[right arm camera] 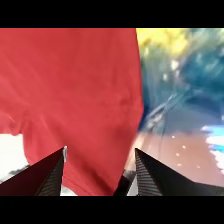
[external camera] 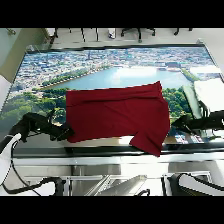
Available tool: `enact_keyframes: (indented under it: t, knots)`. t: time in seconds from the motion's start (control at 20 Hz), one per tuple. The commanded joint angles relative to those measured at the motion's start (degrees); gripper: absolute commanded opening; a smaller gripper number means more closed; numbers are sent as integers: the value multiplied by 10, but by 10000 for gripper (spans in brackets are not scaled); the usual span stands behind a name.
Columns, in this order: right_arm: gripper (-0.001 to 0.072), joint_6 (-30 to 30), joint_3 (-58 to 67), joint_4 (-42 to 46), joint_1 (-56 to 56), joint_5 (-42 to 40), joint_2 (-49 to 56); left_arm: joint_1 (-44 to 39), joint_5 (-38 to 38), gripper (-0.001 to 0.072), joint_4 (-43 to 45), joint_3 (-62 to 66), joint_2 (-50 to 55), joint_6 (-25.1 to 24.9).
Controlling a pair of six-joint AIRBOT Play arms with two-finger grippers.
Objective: Fold the shirts.
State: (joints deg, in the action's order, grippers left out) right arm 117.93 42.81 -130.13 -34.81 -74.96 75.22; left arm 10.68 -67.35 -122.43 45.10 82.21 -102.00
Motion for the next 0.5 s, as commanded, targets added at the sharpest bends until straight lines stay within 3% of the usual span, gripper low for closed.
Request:
enact_keyframes:
  t: [0.0, 0.25, 0.45]
  knots:
    - [502, -1, -49, 7, 0, 21, 1, -19, -4, 18, -3, 48, 35, -2]
    - [502, 0, -103, -1, 15, 61, 14, -19, -37, 17, -1, 94, 36, 0]
    - [502, 9, -106, -22, 89, 66, 51, -19, -38, 17, -1, 95, 36, 0]
